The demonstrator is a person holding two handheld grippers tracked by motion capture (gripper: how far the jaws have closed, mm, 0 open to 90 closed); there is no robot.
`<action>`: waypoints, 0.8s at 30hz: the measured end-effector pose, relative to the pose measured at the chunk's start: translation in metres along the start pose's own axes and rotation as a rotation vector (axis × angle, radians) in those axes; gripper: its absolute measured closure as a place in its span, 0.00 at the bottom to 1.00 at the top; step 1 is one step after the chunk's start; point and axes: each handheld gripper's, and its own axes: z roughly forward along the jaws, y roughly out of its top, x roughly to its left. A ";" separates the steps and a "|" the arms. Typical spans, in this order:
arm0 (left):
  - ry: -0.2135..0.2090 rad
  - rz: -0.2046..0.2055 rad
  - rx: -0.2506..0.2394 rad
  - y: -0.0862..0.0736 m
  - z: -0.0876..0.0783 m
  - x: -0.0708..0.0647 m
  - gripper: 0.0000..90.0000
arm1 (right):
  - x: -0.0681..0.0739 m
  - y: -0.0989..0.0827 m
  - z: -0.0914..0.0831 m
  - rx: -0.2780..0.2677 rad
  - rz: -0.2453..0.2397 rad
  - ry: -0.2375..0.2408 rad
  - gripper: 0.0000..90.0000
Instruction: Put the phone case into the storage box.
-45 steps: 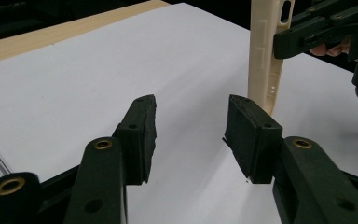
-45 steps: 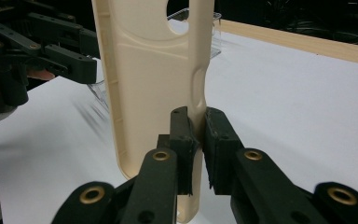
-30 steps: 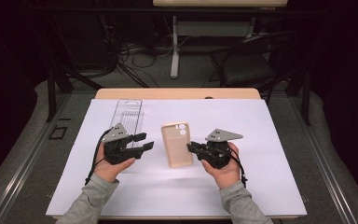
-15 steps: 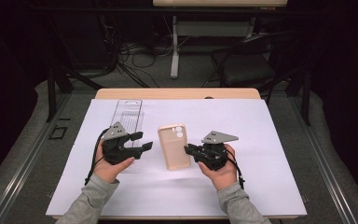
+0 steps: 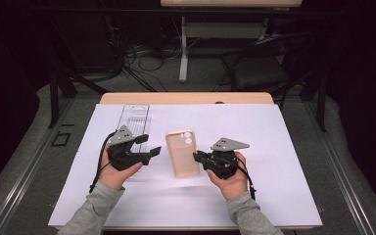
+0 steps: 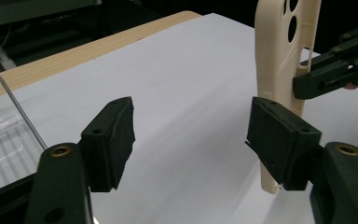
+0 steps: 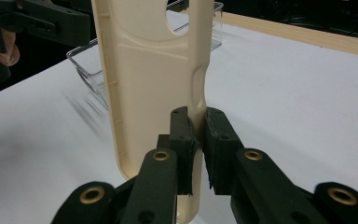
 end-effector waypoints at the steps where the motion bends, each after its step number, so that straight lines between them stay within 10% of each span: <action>1: -0.004 0.001 0.007 0.001 0.001 0.000 0.33 | 0.000 0.000 0.001 0.000 0.004 -0.004 0.92; 24: -0.007 0.037 0.083 0.024 -0.005 -0.001 0.21 | 0.001 0.000 0.000 -0.022 0.031 -0.035 0.92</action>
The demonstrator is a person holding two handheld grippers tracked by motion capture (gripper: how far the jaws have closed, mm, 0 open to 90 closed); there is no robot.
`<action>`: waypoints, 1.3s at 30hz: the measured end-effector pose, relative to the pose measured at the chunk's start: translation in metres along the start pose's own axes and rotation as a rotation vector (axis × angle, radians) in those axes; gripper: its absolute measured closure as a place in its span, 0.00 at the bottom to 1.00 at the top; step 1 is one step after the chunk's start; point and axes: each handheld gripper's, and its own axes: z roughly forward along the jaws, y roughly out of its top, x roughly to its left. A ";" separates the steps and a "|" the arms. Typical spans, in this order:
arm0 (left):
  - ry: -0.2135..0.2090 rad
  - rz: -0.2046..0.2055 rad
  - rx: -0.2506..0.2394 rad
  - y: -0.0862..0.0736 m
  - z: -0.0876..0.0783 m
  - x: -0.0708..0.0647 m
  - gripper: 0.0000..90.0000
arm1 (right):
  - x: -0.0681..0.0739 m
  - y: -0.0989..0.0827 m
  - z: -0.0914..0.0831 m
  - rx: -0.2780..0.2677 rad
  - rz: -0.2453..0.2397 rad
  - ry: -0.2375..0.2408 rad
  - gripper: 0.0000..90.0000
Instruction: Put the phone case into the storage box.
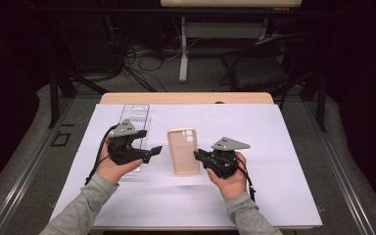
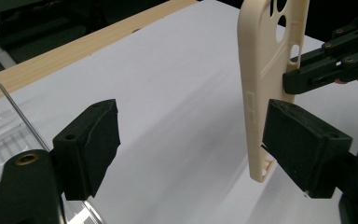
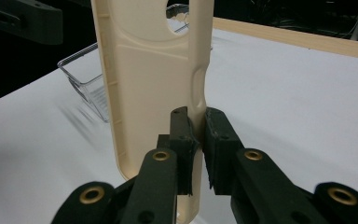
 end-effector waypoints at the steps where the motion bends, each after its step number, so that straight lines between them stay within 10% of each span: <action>1: -0.001 -0.002 -0.002 0.001 0.000 -0.001 0.20 | 0.000 0.000 0.000 0.000 0.000 -0.001 0.92; 14: -0.015 -0.001 0.005 0.016 0.005 -0.007 0.18 | 0.000 -0.002 0.001 -0.004 0.014 -0.016 0.92; 39: 0.049 0.162 0.045 0.041 0.021 -0.027 0.29 | -0.005 -0.004 0.000 -0.016 0.071 -0.038 0.92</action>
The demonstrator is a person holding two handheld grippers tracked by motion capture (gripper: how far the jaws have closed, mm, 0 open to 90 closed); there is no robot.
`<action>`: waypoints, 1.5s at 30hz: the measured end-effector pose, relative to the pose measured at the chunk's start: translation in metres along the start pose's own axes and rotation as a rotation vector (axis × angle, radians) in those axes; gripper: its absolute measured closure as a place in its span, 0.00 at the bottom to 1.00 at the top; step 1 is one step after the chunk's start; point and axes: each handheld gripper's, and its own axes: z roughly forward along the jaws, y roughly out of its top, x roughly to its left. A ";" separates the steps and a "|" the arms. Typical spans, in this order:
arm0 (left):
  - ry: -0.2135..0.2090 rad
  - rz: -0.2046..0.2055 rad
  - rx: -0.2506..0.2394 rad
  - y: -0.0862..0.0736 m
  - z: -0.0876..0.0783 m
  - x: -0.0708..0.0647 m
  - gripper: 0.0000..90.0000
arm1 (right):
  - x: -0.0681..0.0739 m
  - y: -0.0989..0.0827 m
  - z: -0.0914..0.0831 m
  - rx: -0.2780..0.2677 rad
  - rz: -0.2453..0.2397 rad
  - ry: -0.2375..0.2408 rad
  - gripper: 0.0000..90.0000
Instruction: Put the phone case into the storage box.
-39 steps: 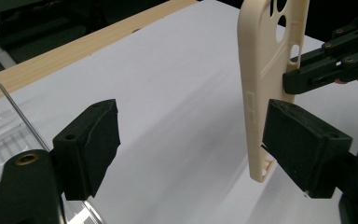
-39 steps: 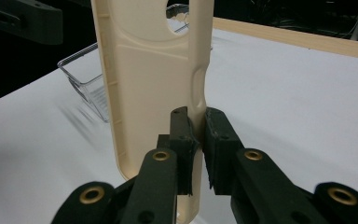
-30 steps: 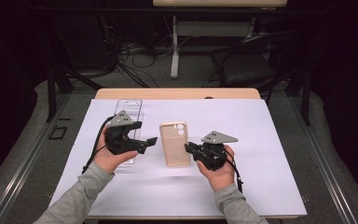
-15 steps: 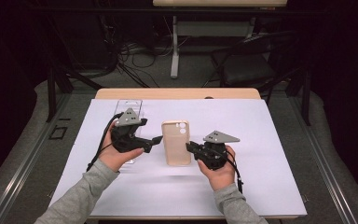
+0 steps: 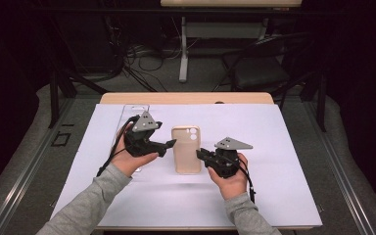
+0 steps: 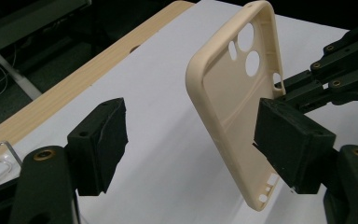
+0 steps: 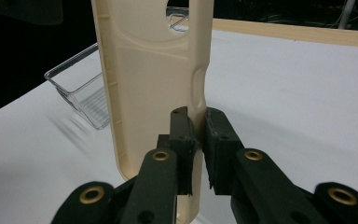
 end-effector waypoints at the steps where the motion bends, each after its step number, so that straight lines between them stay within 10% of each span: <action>1: 0.007 0.007 0.004 0.001 0.000 0.000 0.30 | 0.000 0.000 0.000 0.001 0.001 0.000 0.92; 45: 0.087 0.182 0.098 0.025 0.016 -0.014 0.62 | 0.001 -0.001 0.001 0.012 -0.005 -0.018 0.92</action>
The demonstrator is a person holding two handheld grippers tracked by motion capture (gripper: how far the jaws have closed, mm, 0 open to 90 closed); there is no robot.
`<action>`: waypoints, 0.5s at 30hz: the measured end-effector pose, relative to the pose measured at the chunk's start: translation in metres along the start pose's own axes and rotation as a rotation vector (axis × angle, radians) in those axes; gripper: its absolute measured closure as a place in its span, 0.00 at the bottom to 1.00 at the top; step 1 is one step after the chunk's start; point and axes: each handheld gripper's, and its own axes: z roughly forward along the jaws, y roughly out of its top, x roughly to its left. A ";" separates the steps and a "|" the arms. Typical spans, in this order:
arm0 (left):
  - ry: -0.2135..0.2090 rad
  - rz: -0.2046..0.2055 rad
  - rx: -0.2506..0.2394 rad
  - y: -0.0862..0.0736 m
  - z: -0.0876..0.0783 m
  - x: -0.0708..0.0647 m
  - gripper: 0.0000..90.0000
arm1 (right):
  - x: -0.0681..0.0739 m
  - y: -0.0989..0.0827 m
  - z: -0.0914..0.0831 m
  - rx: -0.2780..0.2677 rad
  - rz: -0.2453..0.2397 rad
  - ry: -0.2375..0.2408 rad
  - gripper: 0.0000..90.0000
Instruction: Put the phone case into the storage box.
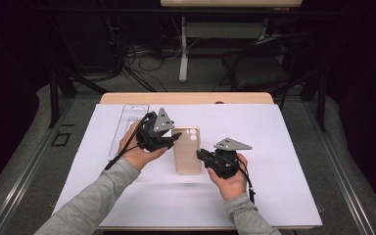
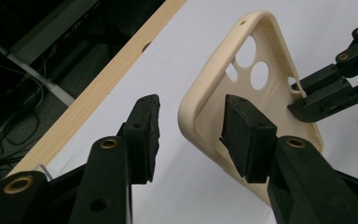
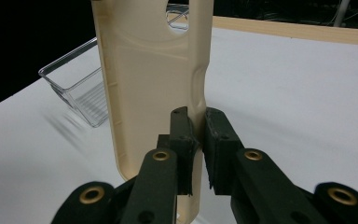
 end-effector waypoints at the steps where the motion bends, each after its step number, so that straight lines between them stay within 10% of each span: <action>1: 0.002 0.006 0.003 0.000 0.000 0.000 0.62 | 0.000 0.000 0.000 -0.003 0.001 0.001 0.92; 15: 0.008 0.047 0.026 0.003 0.001 -0.002 0.72 | 0.000 -0.001 0.001 0.004 -0.001 0.005 0.92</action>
